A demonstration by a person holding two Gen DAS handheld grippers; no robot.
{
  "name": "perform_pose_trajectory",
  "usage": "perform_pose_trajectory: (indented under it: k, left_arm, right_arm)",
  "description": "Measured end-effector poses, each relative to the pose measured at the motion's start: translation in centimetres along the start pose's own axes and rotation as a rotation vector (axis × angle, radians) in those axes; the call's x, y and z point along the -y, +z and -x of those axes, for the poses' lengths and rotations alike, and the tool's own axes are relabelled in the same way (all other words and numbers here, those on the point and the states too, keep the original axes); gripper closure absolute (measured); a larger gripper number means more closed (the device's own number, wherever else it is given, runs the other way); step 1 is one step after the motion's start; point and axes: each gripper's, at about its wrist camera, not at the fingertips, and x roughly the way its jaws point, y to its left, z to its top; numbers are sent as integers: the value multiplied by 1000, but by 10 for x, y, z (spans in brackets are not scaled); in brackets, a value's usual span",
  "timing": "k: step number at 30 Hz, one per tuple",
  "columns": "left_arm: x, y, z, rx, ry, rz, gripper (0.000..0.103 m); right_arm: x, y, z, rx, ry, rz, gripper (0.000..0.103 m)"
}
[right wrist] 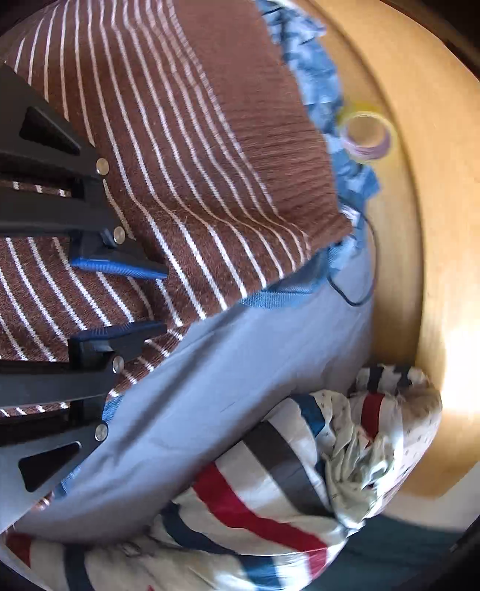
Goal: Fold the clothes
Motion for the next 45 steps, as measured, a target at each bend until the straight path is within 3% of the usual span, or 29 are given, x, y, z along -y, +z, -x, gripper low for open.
perform_pose_trajectory:
  k: [6,11,14,17,18,20,22,26,31,36,45]
  left_arm:
    - [12,-4,6,6,20,-40,101]
    - [33,-24,15,30,33,-61,101]
    - [37,-24,22,31,68,-99,101]
    - [40,-23,29,33,106,-141,101]
    - [47,-25,34,35,123,-168,101]
    - [58,-39,55,25,72,-177,101]
    - [71,-65,85,54,-28,-182,101]
    - [106,-130,136,95,-56,-342,101]
    - [139,-209,113,26,-96,-475,101]
    - [169,-234,67,-43,-80,-570,101]
    - [201,-263,39,-120,-50,-655,101]
  right_arm:
    - [3,45,-55,-195,61,52,78]
    - [42,51,-60,-319,247,-74,75]
    - [70,26,-23,-331,344,-176,69]
    - [82,-22,44,-246,418,-122,62]
    - [85,-41,66,-229,419,-90,62]
    - [93,-78,99,-220,404,-44,62]
    - [104,-92,118,-228,393,-38,60]
    - [119,-101,138,-235,325,-1,60]
    - [156,-119,153,-244,263,15,59]
    - [185,-141,167,-233,218,25,52]
    - [201,-151,148,-264,185,66,50]
